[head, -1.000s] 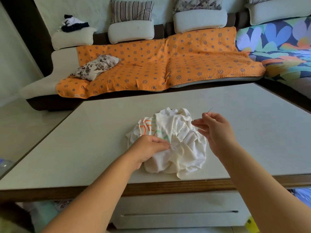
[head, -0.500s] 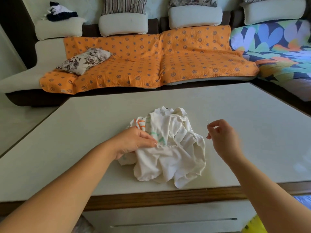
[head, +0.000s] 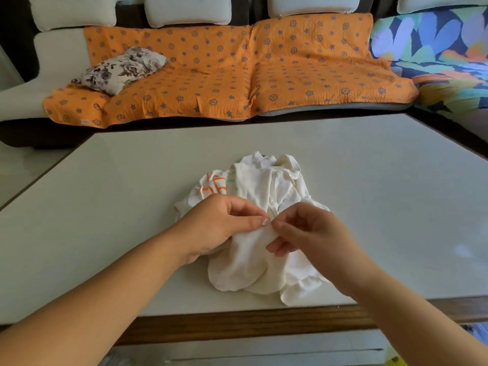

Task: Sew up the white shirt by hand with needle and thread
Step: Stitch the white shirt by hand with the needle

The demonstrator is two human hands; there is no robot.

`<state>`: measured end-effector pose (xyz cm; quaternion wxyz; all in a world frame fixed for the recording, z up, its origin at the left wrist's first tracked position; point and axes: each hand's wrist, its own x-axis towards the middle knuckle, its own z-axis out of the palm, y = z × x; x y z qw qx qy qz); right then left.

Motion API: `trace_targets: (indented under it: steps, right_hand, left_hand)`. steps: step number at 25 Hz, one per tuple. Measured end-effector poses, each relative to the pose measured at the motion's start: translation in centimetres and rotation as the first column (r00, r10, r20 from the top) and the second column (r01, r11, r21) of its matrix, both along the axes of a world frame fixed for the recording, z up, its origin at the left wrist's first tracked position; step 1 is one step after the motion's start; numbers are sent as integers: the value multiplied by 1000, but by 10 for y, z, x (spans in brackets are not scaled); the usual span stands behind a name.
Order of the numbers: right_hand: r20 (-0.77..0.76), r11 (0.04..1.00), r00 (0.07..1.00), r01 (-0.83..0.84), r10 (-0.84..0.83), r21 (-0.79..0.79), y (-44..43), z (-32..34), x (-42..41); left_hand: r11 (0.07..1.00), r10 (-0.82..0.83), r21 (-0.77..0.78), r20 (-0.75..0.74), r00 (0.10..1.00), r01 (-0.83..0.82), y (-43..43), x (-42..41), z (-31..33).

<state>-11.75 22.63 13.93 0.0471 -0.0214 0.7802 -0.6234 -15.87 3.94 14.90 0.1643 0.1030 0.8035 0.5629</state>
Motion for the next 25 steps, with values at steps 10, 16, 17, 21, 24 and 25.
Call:
trace_targets:
  steps: [10, 16, 17, 21, 24, 25]
  right_hand:
    - [-186, 996, 979, 85, -82, 7, 2, -11, 1]
    - [-172, 996, 982, 78, -83, -35, 1, -13, 4]
    - [-169, 996, 982, 75, -82, -43, 1, -13, 4]
    - [-161, 995, 984, 67, -79, -75, -1, -15, 6]
    - [-148, 995, 985, 75, -83, -63, -3, -14, 8]
    - [-149, 994, 984, 90, -98, -59, -3, -15, 8]
  left_hand:
    - [964, -26, -264, -203, 979, -29, -8, 0, -2]
    - [979, 30, -187, -251, 967, -79, -5, 9, -5]
    - [984, 38, -161, -238, 971, -78, -4, 10, -6]
    - [998, 36, -43, -74, 997, -40, -3, 11, -8]
    - [997, 59, 56, 14, 998, -60, -1, 13, -8]
    - [993, 79, 83, 31, 996, -81, -1, 13, -7]
